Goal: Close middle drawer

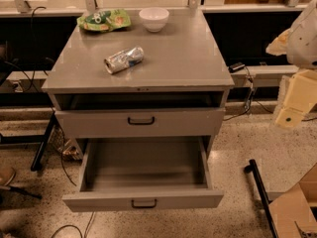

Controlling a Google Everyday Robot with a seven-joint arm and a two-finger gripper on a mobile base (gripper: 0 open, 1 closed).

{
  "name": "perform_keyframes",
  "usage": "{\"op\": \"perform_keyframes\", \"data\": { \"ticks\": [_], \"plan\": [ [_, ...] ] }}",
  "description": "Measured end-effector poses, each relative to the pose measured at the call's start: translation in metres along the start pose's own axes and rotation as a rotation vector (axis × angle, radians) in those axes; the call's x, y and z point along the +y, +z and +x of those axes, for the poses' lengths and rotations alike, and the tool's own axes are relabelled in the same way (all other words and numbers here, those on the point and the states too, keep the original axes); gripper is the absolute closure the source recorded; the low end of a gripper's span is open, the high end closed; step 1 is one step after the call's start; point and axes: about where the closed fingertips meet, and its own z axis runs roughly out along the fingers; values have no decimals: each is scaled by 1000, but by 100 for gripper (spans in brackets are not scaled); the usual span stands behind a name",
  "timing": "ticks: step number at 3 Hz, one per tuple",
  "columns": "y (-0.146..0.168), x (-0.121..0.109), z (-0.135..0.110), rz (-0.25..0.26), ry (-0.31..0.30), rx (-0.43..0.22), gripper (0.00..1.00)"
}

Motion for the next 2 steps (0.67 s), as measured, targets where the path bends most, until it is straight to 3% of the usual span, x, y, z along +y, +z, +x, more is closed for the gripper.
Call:
{"op": "perform_keyframes", "data": {
  "ticks": [1, 2],
  "plan": [
    [0, 0, 0, 0, 1, 0, 0],
    [54, 21, 13, -100, 132, -27, 0]
  ]
}}
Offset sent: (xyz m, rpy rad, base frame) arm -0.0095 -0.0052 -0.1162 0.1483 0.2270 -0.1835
